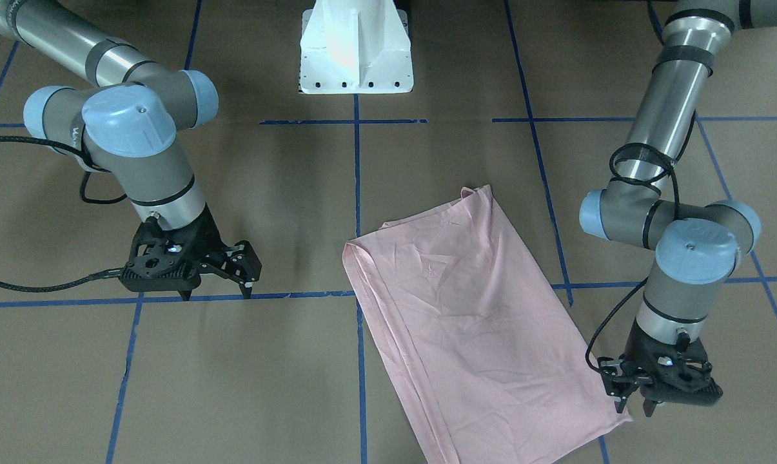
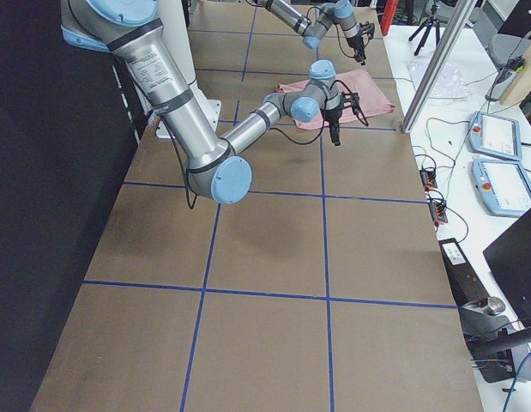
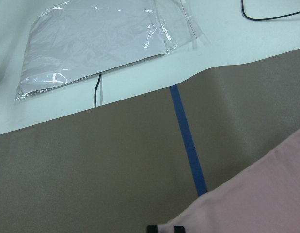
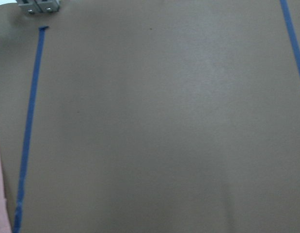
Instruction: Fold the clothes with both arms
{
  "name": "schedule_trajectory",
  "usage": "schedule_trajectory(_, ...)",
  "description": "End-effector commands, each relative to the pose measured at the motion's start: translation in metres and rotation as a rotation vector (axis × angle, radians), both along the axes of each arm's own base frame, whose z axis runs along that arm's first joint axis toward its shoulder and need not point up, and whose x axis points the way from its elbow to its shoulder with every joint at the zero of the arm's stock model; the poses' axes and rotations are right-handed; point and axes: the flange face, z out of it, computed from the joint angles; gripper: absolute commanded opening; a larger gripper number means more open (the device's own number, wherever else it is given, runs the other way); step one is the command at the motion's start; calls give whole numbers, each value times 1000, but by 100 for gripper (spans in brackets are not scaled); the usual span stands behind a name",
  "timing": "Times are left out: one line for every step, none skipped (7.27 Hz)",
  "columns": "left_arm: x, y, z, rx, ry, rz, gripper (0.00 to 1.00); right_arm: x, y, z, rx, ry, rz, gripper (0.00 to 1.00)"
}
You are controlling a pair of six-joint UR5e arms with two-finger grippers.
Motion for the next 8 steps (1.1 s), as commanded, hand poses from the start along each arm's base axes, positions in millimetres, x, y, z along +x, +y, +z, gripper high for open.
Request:
schedule_trajectory(-18, 23, -13, 21, 74, 54, 100, -57, 15, -58, -111, -38, 30, 95)
schedule_trajectory(-20, 26, -18, 29, 79, 54, 100, -93, 26, -78, -194, -71, 101, 91)
schedule_trajectory(-21, 27, -19, 32, 81, 54, 100, -132, 39, -92, -252, -84, 137, 91)
schedule_trajectory(-21, 27, -24, 38, 87, 53, 100, -165, 49, -99, -261, -60, 124, 92)
schedule_trajectory(-21, 28, -26, 39, 90, 51, 100, -182, 58, -100, -256, -43, 104, 93)
schedule_trajectory(-20, 28, -26, 38, 92, 51, 100, -198, 70, -94, -265, -19, 82, 91)
schedule_trajectory(-20, 28, -26, 37, 93, 50, 100, -209, 72, -95, -292, 15, 85, 81)
schedule_trajectory(-19, 29, -28, 42, 95, 50, 100, -212, 73, -101, -303, 30, 87, 78)
